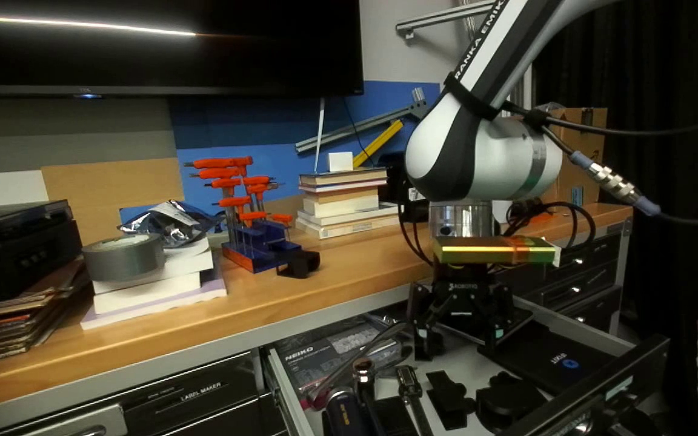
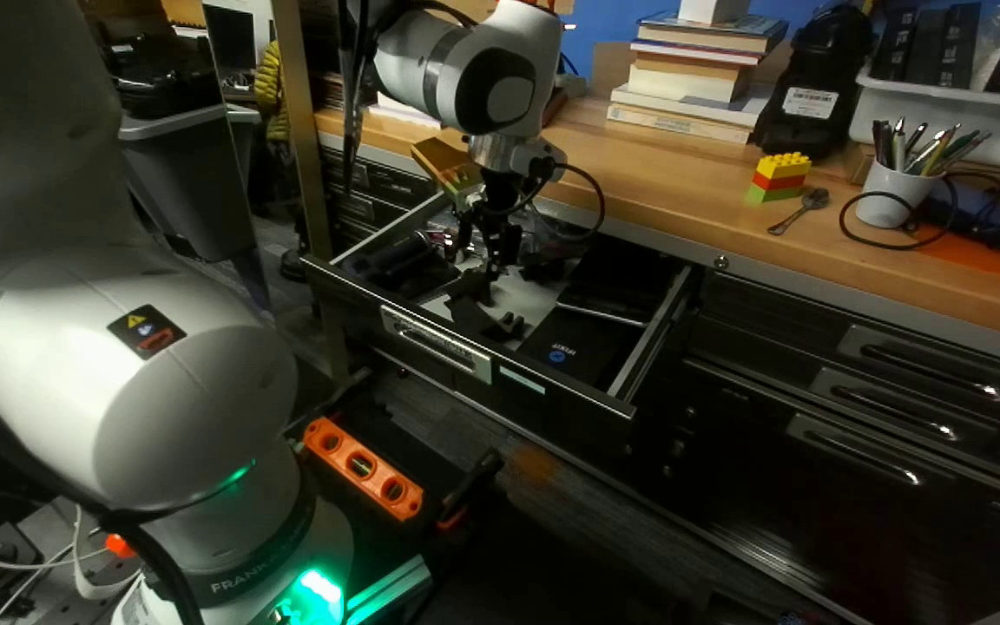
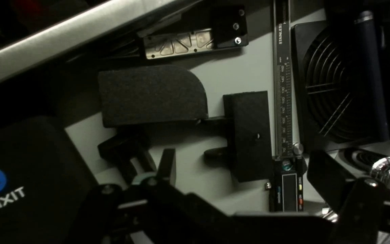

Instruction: Open the topmost drawer, remove some things from it and put them on the table

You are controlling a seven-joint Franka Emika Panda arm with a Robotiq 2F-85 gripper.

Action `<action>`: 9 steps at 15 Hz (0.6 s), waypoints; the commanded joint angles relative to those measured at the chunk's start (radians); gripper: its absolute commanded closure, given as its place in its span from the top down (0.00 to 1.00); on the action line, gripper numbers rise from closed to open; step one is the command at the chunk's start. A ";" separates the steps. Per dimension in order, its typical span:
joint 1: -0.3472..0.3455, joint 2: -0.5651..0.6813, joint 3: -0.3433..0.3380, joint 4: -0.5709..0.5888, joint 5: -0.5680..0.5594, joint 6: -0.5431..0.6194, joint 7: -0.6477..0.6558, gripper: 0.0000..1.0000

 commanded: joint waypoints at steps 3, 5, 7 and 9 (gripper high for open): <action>0.012 0.010 0.044 -0.084 0.114 0.170 -0.082 1.00; 0.019 0.030 0.057 -0.099 0.115 0.238 -0.078 1.00; 0.026 0.053 0.067 -0.109 0.105 0.305 -0.062 1.00; 0.035 0.076 0.074 -0.117 0.092 0.372 -0.045 1.00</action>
